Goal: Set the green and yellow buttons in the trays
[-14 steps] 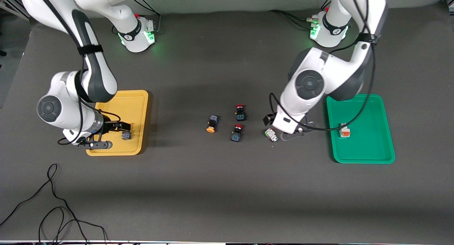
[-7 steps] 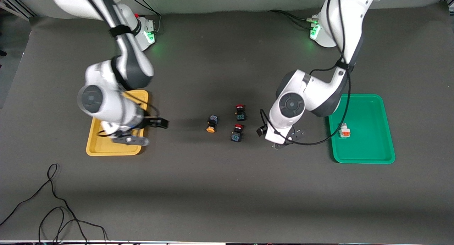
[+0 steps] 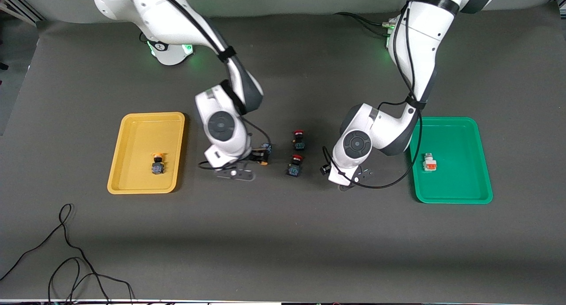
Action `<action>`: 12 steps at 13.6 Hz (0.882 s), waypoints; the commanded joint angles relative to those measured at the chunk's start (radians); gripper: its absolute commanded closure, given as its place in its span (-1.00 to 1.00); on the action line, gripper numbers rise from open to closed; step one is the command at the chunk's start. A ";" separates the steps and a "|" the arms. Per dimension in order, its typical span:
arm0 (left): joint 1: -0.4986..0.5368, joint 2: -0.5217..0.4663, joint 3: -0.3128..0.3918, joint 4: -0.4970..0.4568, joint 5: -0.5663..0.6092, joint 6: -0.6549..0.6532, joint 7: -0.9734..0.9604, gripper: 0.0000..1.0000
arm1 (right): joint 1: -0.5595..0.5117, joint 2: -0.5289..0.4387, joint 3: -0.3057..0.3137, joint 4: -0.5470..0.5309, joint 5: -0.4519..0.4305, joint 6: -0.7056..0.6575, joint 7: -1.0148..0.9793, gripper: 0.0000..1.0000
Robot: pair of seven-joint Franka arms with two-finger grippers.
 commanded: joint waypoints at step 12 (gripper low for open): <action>0.058 -0.277 0.016 0.046 -0.007 -0.283 0.191 0.47 | 0.103 0.126 -0.018 0.012 0.026 0.145 0.114 1.00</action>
